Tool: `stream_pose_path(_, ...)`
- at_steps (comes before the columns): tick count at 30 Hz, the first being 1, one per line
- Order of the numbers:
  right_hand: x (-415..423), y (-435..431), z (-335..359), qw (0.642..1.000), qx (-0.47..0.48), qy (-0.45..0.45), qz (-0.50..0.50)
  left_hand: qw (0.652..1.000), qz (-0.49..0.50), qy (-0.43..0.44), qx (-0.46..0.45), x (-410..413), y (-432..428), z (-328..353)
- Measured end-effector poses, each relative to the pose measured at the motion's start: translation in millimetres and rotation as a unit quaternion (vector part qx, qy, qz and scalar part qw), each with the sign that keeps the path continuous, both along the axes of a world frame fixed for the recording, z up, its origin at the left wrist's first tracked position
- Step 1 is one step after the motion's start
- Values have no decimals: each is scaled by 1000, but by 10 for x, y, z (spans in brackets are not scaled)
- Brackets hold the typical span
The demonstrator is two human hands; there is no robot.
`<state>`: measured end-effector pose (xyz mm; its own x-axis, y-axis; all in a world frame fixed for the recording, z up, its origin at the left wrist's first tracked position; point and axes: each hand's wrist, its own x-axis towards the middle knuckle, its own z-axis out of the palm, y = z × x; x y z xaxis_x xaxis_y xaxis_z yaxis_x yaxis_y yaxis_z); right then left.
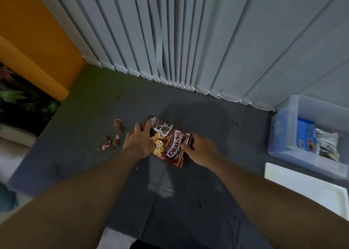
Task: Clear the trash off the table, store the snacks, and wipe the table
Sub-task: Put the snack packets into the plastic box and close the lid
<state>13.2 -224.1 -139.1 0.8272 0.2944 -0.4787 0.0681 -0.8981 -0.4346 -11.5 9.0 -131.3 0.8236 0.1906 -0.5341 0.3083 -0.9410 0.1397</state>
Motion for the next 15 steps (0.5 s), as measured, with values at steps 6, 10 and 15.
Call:
stream_pose_path(6,-55,183,-59,995,52,46,-78,999,19,-40,-30,64,-17,-31)
stream_pose_path(10,-42,159,-47,983,94,66,-144,996,33,-62,-47,113,-11,8)
stream_pose_path(15,-38,98,48,984,104,51,-137,989,33,-103,-101,103,-34,74)
